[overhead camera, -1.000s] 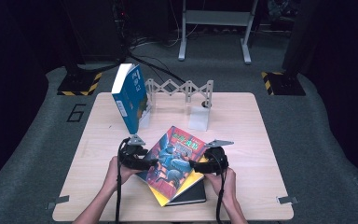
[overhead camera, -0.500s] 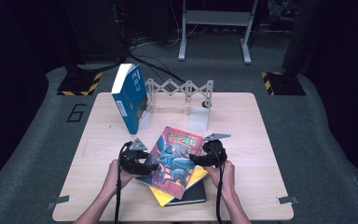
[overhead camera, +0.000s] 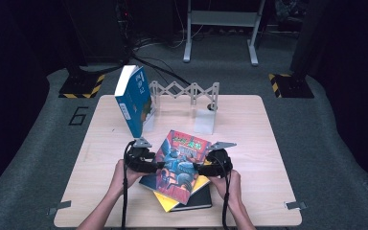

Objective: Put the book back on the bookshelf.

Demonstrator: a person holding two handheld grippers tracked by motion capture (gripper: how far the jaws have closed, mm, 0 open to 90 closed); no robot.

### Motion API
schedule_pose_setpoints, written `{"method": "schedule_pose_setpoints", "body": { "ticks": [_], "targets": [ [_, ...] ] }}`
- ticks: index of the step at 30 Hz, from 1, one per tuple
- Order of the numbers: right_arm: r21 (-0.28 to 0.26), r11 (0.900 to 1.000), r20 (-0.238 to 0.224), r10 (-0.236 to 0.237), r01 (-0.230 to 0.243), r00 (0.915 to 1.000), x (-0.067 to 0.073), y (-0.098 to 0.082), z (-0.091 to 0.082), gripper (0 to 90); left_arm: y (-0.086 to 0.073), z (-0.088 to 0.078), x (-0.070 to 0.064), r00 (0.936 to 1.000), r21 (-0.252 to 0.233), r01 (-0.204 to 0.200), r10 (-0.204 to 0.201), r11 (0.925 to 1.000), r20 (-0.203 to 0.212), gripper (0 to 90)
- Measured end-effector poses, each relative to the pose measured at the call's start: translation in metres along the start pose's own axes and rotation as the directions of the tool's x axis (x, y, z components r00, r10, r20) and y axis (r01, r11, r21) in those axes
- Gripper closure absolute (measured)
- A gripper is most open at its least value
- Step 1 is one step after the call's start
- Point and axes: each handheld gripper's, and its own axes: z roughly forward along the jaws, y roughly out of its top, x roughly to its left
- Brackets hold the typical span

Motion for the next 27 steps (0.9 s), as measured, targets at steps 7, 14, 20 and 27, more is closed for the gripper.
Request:
{"method": "schedule_pose_setpoints", "body": {
  "ticks": [7, 14, 20, 27],
  "targets": [
    [0.004, 1.0, 0.009, -0.005, 0.005, 1.0, -0.002, 0.006, 0.004, 38.2, -0.003, -0.004, -0.006, 1.0, 0.005, -0.003, 0.003, 1.0, -0.004, 39.0],
    [-0.005, 1.0, -0.009, -0.012, 0.012, 0.9999, -0.009, 0.012, 0.01, 39.6, -0.006, -0.006, -0.01, 0.9677, -0.024, 0.1, -0.092, 0.9947, 0.235, 43.9],
    [-0.003, 1.0, -0.017, 0.003, -0.003, 0.9999, -0.01, 0.014, 0.011, 40.6, 0.003, -0.008, -0.019, 0.9996, -0.021, 0.011, -0.011, 0.9997, 0.025, 40.1],
    [-0.017, 1.0, -0.008, 0.015, -0.016, 0.9998, -0.01, 0.009, 0.008, 40.8, -0.005, -0.004, 0.01, 0.9936, 0.017, 0.094, -0.092, 0.9955, -0.065, 29.1]
  ]
}}
